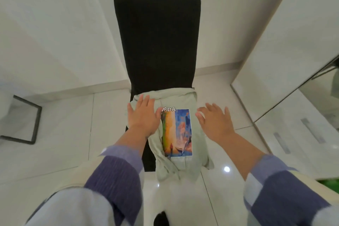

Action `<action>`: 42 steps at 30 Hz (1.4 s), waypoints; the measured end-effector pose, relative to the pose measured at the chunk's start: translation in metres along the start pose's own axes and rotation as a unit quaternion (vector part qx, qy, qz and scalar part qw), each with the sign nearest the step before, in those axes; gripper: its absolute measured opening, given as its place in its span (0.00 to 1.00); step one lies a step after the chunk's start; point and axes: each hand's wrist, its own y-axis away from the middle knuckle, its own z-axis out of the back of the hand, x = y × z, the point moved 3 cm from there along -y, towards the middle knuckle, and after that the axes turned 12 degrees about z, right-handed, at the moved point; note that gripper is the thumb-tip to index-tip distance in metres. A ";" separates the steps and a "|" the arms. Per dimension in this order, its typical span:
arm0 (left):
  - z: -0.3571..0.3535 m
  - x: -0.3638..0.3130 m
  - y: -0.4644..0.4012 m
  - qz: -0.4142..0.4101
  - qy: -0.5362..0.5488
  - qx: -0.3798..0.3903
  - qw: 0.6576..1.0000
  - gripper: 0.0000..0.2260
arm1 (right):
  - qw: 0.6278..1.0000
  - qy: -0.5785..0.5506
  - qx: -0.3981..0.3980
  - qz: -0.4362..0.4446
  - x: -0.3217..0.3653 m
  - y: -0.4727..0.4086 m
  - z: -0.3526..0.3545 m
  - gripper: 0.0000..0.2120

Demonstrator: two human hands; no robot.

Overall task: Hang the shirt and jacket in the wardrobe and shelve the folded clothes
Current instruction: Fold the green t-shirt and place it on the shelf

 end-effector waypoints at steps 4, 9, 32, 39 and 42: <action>-0.017 0.010 -0.050 0.001 -0.020 0.011 1.000 0.26 | 0.999 0.007 0.026 0.017 0.005 -0.046 -0.024 0.20; -0.057 0.006 -0.113 -0.001 -0.011 0.021 1.000 0.26 | 0.998 0.018 0.057 0.024 -0.012 -0.116 -0.063 0.25; -0.225 -0.014 -0.276 -0.040 -0.081 -0.063 0.994 0.08 | 0.990 0.072 0.002 0.118 -0.068 -0.307 -0.207 0.15; -0.164 -0.014 -0.244 -0.042 -0.040 -0.045 0.997 0.14 | 0.996 0.041 -0.004 0.084 -0.051 -0.267 -0.163 0.16; -0.125 -0.011 -0.214 -0.031 -0.017 -0.043 0.998 0.15 | 0.996 0.044 -0.023 0.080 -0.033 -0.238 -0.118 0.17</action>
